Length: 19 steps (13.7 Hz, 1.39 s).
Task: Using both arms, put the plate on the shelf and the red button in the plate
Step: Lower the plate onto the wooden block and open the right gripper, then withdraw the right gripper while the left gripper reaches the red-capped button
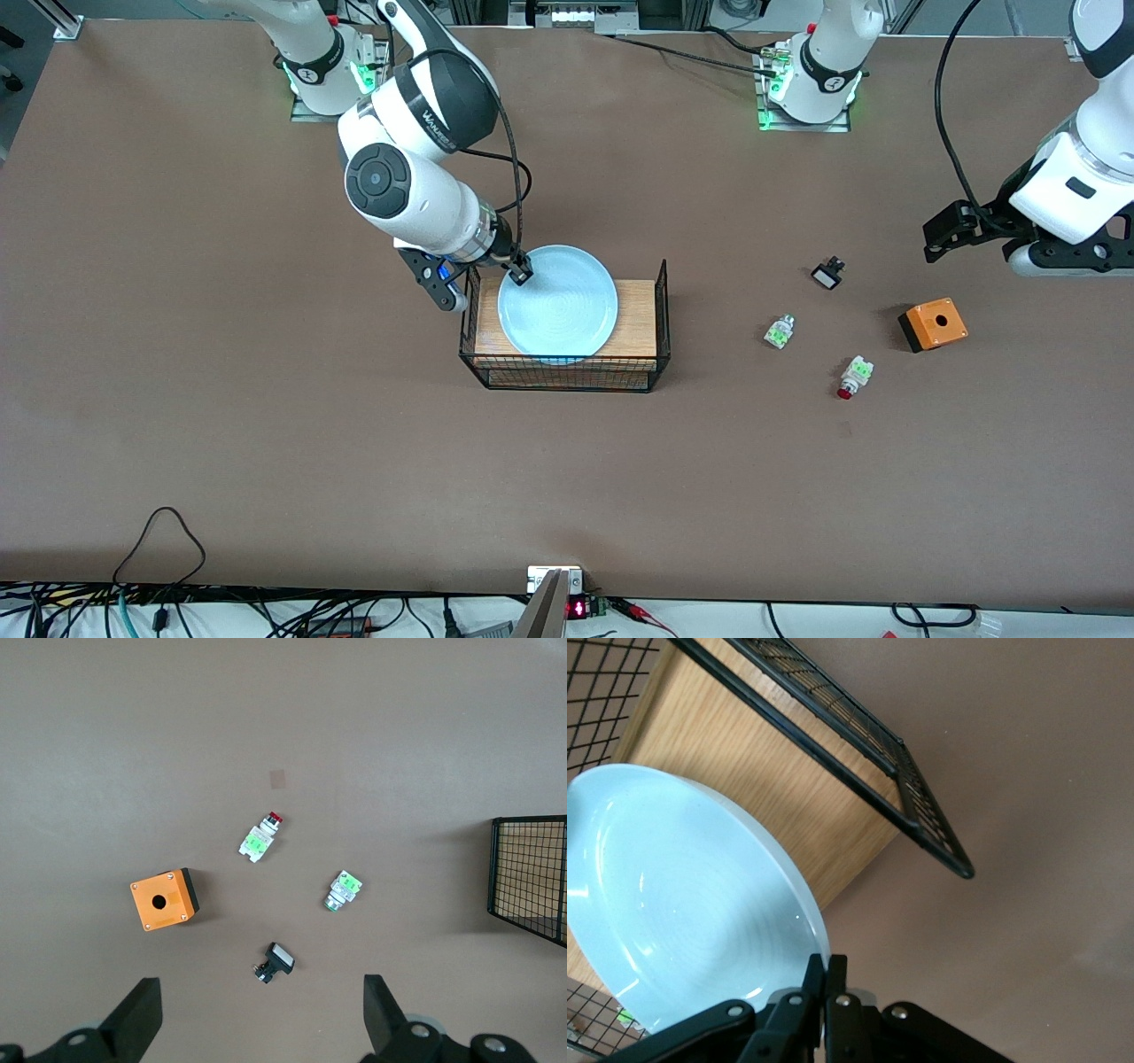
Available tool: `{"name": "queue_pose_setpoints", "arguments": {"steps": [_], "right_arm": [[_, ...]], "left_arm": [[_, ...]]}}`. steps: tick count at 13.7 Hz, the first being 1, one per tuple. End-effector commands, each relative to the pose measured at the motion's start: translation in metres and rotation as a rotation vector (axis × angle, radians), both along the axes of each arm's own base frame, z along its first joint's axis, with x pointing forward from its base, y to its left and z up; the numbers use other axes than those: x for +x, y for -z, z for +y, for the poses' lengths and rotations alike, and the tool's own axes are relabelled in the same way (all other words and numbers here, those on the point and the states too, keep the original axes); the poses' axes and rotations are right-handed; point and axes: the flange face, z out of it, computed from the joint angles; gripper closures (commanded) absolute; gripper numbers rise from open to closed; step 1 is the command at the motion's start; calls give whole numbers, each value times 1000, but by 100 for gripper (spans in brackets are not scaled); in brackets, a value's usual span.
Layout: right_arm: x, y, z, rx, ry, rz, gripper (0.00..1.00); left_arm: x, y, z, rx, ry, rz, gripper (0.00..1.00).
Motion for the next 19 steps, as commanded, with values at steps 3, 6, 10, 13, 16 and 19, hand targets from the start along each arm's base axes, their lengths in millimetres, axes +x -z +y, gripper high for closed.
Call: {"name": "queue_pose_setpoints", "arguments": {"steps": [3, 6, 10, 13, 16, 19], "right_arm": [[3, 3, -2, 11, -7, -26, 100], [5, 2, -6, 11, 0, -23, 0], [26, -53, -37, 38, 19, -118, 0], [20, -82, -53, -64, -75, -184, 0], [11, -113, -74, -186, -269, -215, 0], [22, -147, -138, -273, -481, -268, 0]], "left_arm": [[5, -3, -3, 15, 15, 5, 0], [5, -3, 0, 15, 10, 5, 0], [6, -3, 0, 15, 10, 5, 0], [5, -2, 1, 15, 2, 8, 0], [8, 5, -1, 3, -3, 22, 0], [22, 43, 5, 3, -2, 87, 0]]}}
